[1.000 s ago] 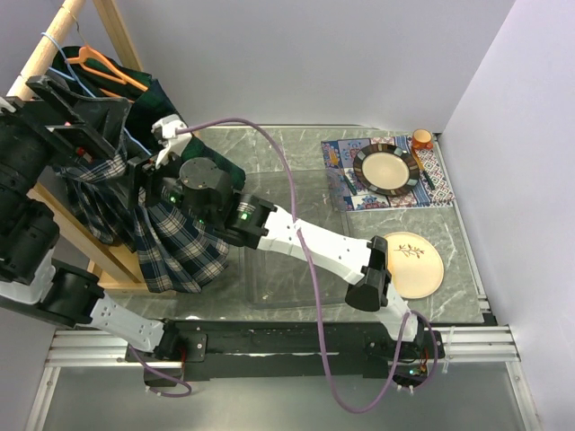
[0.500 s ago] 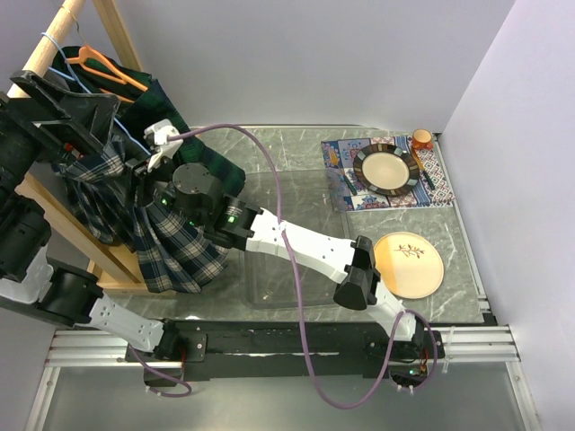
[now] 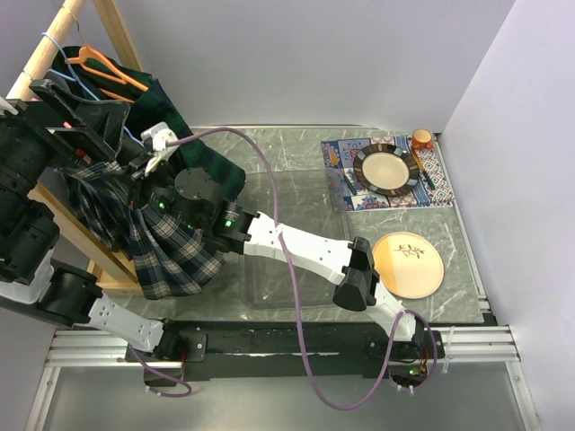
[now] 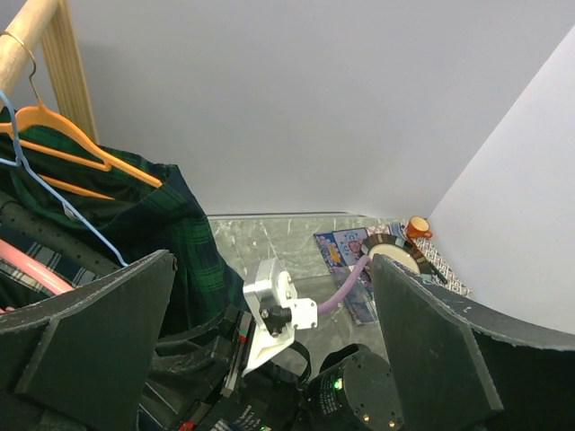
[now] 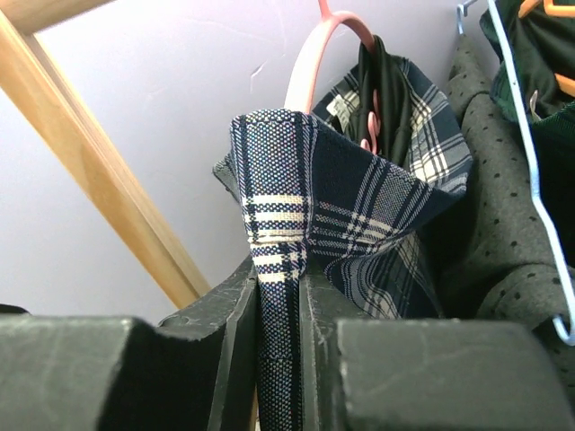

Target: Remove the skirt from the hanger

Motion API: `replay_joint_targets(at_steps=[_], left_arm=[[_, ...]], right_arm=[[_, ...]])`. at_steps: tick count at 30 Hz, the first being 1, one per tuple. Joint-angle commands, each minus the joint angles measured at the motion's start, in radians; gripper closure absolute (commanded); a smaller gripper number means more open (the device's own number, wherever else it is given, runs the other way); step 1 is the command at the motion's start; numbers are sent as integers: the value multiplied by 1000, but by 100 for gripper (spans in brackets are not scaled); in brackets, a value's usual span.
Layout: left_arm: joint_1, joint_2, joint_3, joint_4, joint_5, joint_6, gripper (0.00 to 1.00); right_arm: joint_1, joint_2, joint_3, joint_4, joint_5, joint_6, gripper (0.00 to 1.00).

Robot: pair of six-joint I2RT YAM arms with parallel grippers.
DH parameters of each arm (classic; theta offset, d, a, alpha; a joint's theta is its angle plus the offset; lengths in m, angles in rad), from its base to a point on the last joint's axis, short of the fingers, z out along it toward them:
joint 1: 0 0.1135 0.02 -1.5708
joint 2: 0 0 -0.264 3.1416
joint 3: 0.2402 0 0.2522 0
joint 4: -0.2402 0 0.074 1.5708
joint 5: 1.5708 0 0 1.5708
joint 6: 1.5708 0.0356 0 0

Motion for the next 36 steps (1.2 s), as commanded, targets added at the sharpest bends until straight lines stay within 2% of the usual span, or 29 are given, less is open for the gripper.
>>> replay_joint_targets(at_steps=[1, 10, 21, 28, 36], left_arm=[[-6, -10, 18, 30, -53, 24, 3], [-6, -4, 25, 47, -51, 48, 3], [-4, -31, 4, 28, -63, 28, 3], [-6, -48, -5, 22, -65, 24, 3], [-6, -41, 2, 27, -37, 31, 3]], right_arm=[[-9, -91, -18, 232, 24, -36, 100], [-12, -84, 48, 298, 25, -105, 100], [-12, -76, 72, 429, 2, -117, 100], [-20, -98, 65, 452, -15, -116, 100], [-18, -251, -158, 532, -41, -116, 100]])
